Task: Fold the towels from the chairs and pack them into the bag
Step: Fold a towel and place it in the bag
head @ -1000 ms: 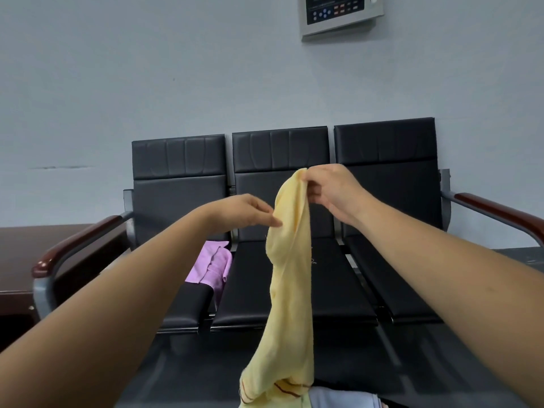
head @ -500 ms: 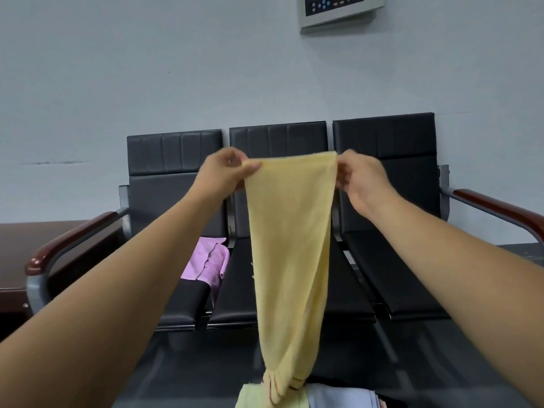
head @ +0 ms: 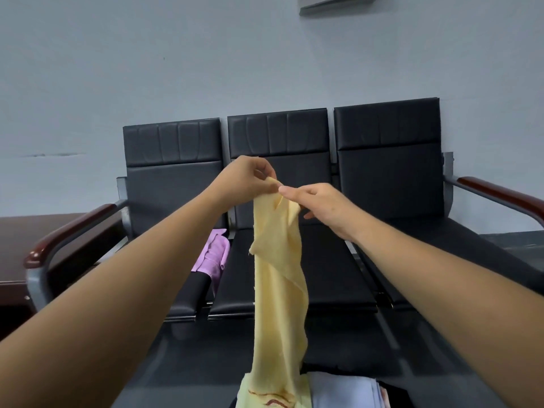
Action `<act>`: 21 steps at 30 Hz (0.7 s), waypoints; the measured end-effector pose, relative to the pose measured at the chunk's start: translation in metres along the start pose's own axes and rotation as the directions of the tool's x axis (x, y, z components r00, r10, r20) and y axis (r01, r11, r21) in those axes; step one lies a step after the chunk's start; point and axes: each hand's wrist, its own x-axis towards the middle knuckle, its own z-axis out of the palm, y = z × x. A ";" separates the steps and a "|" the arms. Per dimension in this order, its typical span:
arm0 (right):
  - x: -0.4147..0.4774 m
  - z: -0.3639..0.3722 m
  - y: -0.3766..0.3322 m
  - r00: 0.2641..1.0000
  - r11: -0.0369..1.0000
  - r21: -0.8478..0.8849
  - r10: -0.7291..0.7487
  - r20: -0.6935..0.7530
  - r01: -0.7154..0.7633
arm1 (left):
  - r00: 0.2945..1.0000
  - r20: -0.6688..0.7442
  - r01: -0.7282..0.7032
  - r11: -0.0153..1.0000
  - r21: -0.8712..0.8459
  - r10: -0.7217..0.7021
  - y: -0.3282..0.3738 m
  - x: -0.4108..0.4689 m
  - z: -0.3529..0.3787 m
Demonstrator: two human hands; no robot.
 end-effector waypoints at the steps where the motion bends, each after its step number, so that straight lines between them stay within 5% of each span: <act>1: -0.001 0.005 0.000 1.000 1.000 -0.007 0.005 -0.002 -0.005 | 1.000 0.016 -0.004 0.998 0.056 0.004 0.000 0.000 0.000; 8: -0.004 0.025 0.018 0.990 0.983 -0.164 0.066 -0.125 -0.086 | 0.999 0.054 0.003 0.989 0.145 -0.011 -0.007 0.001 0.003; 16: -0.010 0.014 0.065 0.988 0.984 -0.137 0.100 -0.113 -0.115 | 0.997 -0.021 0.081 0.997 0.009 -0.081 -0.025 0.000 -0.008; 21: -0.003 0.008 0.079 0.971 0.992 -0.112 0.039 -0.234 -0.067 | 0.996 -0.007 0.085 0.996 0.006 -0.085 -0.036 -0.002 -0.011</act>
